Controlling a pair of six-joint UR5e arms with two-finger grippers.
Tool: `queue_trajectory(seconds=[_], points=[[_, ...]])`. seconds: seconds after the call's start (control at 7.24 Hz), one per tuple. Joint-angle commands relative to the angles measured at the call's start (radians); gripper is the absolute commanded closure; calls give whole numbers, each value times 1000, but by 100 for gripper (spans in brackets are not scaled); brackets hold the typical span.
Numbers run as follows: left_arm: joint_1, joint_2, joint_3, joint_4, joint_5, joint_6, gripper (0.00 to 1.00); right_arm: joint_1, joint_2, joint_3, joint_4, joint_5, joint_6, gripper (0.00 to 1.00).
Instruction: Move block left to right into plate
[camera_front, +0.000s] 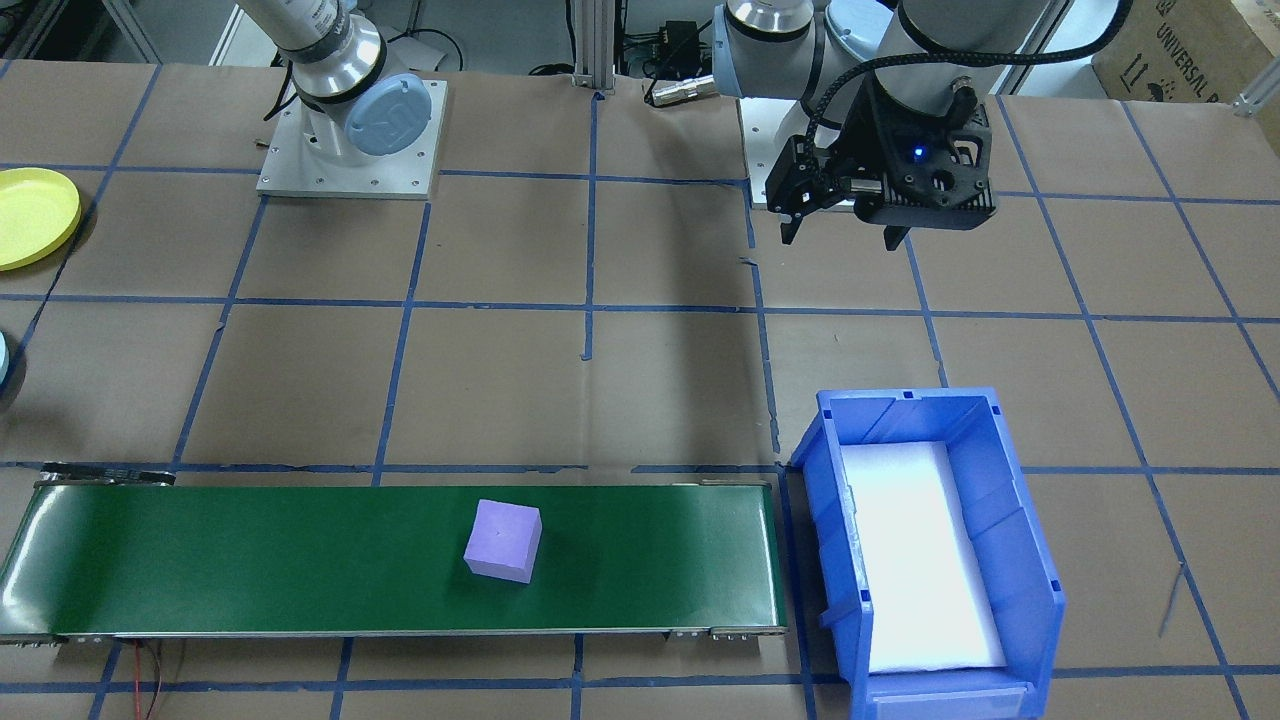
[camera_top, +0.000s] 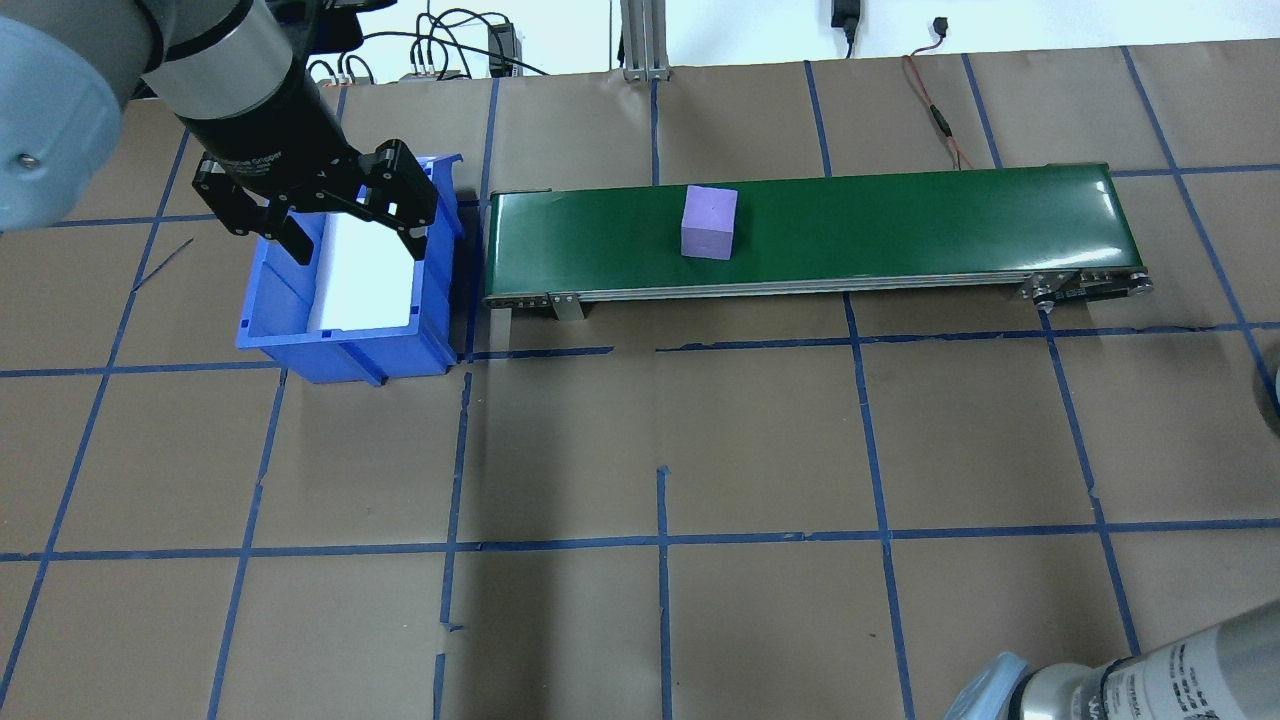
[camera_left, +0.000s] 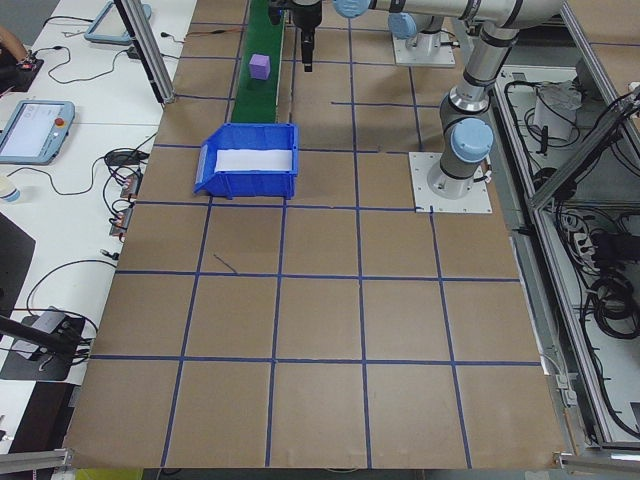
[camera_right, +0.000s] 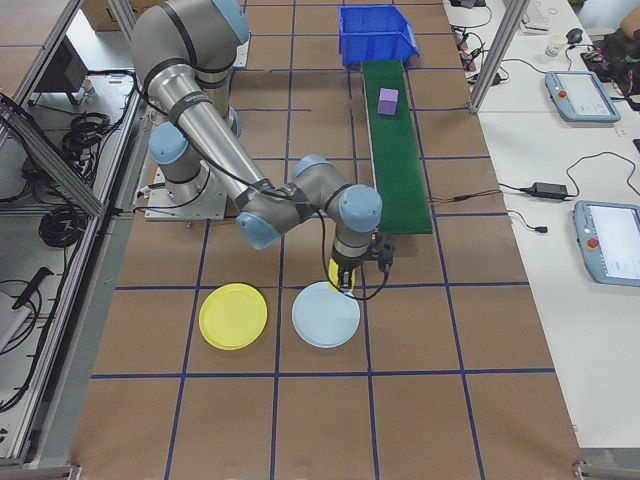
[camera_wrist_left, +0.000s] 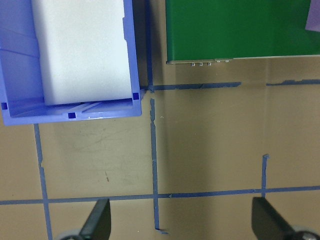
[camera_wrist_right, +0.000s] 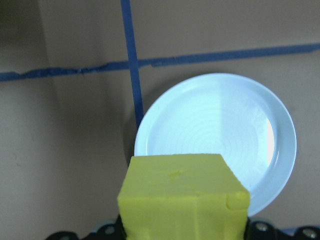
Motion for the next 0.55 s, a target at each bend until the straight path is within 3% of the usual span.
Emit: queue_trajectory(seconds=[0.0, 0.28, 0.41], points=[[-3, -2, -4, -40, 0, 0, 0, -168, -136, 213, -10, -2, -69, 69], [-3, 4, 19, -80, 0, 1, 0, -295, -136, 313, -127, -4, -202, 69], [3, 4, 5, -92, 0, 3, 0, -354, -136, 328, -127, -16, -224, 69]])
